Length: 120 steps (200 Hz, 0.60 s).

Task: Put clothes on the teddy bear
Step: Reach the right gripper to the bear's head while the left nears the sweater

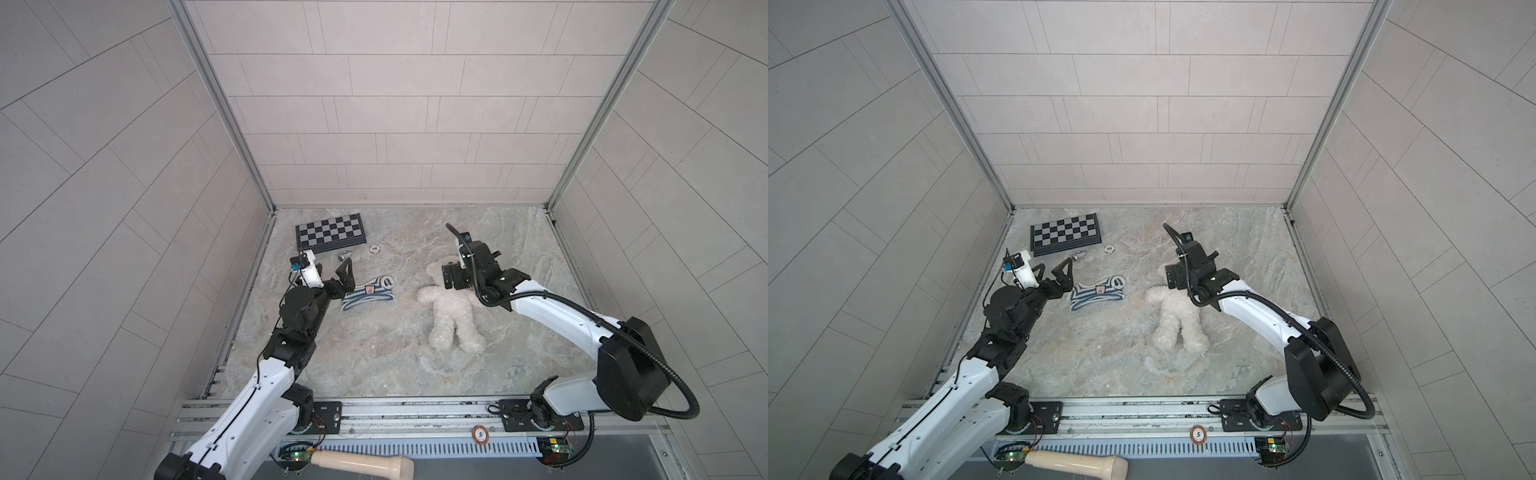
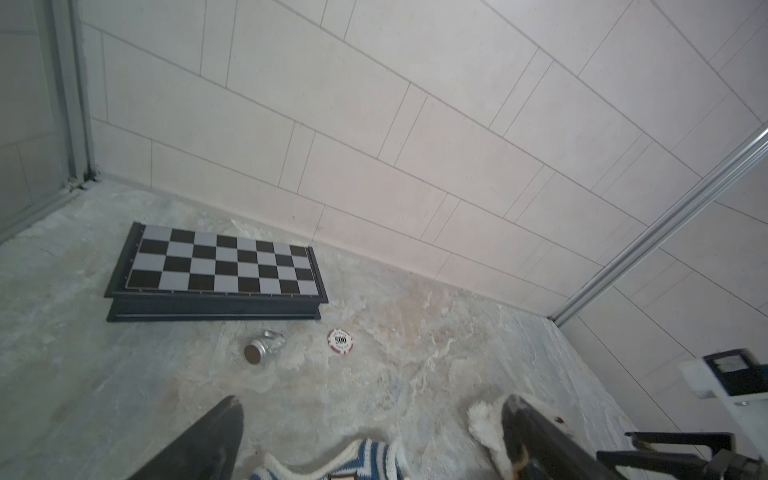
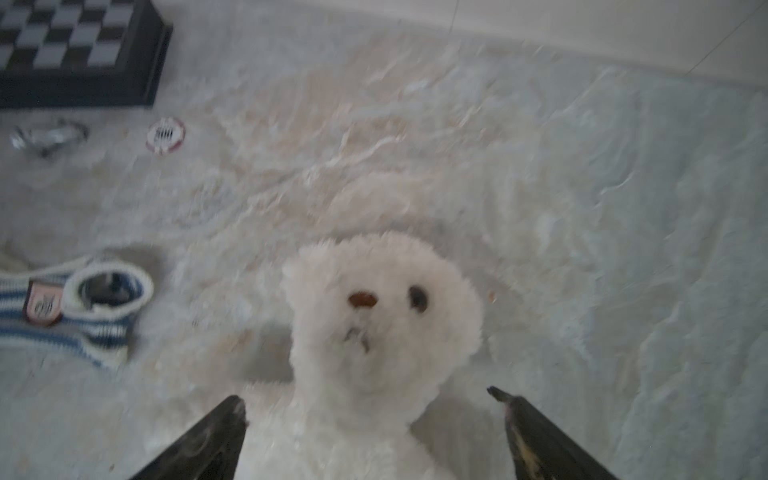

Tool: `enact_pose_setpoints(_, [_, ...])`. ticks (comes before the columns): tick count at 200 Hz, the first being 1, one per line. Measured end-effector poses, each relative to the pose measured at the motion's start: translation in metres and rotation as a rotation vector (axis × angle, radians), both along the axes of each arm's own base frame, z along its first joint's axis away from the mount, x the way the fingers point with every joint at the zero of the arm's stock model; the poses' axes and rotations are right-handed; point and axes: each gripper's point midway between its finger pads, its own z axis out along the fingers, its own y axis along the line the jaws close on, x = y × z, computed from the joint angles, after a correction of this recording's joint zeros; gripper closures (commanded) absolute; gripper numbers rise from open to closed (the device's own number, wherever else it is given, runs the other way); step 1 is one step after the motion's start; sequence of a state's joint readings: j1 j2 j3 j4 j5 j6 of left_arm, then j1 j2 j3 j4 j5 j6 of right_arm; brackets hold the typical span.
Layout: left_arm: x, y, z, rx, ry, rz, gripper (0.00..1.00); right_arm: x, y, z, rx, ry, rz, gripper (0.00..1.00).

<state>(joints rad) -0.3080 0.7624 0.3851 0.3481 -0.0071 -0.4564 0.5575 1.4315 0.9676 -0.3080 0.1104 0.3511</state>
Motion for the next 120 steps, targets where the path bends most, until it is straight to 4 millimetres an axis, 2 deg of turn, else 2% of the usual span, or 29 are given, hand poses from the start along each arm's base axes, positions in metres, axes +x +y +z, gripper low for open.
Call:
enact_pose_setpoints(15, [-0.003,-0.014,-0.011,0.004,0.041,-0.046,0.00,-0.022,0.009,-0.020,-0.017,0.079,0.037,0.01])
enact_pose_setpoints(31, [-0.009,-0.031,-0.020,0.014,0.074,-0.105,0.00,-0.037,0.010,-0.036,-0.035,0.132,0.052,0.01])
enact_pose_setpoints(52, [-0.015,-0.048,-0.024,0.010,0.092,-0.158,0.00,-0.043,0.006,-0.058,-0.064,0.195,0.039,0.01])
enact_pose_setpoints(72, [-0.018,-0.055,-0.024,0.005,0.095,-0.179,0.00,-0.044,0.008,-0.075,-0.082,0.235,0.030,0.04])
enact_pose_setpoints(101, [-0.021,-0.054,-0.025,-0.003,0.098,-0.175,0.00,-0.047,0.026,-0.082,-0.096,0.229,0.062,0.22])
enact_pose_setpoints(120, [-0.024,-0.052,-0.025,-0.008,0.094,-0.167,0.00,-0.055,0.048,-0.081,-0.132,0.206,0.133,0.36])
